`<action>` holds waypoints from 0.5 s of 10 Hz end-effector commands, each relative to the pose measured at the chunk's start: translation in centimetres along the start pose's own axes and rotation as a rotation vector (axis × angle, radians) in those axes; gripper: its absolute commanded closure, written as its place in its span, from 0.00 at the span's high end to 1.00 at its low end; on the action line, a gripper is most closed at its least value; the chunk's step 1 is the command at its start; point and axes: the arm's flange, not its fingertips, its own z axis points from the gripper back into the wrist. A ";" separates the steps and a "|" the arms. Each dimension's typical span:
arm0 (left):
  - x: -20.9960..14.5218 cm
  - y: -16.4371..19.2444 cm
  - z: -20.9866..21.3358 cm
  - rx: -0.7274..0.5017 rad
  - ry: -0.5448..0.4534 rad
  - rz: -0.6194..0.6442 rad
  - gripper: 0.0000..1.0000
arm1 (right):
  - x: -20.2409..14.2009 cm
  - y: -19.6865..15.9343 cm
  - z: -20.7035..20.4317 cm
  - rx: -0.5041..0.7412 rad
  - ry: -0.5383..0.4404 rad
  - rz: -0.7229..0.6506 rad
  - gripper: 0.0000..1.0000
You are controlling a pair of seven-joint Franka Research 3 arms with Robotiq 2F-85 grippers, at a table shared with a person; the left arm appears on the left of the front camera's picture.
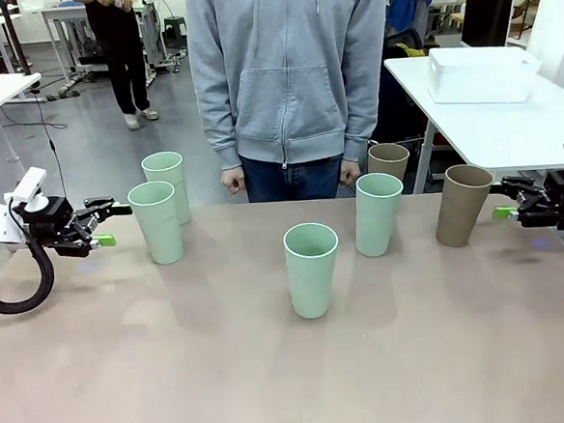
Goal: Stack the cups and store them in the basket.
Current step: Pick up two Reusable plastic cups , one in each hand.
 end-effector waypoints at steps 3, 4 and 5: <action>-1.4 -0.1 -1.0 -0.043 0.021 -0.014 1.00 | -0.1 -1.2 -1.2 -0.030 -0.004 -0.011 1.00; -1.5 0.3 -1.3 -0.036 0.022 -0.009 1.00 | -0.2 -1.2 -1.3 -0.033 -0.006 -0.017 1.00; -1.5 0.8 -1.6 -0.022 0.031 -0.002 1.00 | -0.4 -1.1 -1.4 -0.036 -0.005 -0.019 1.00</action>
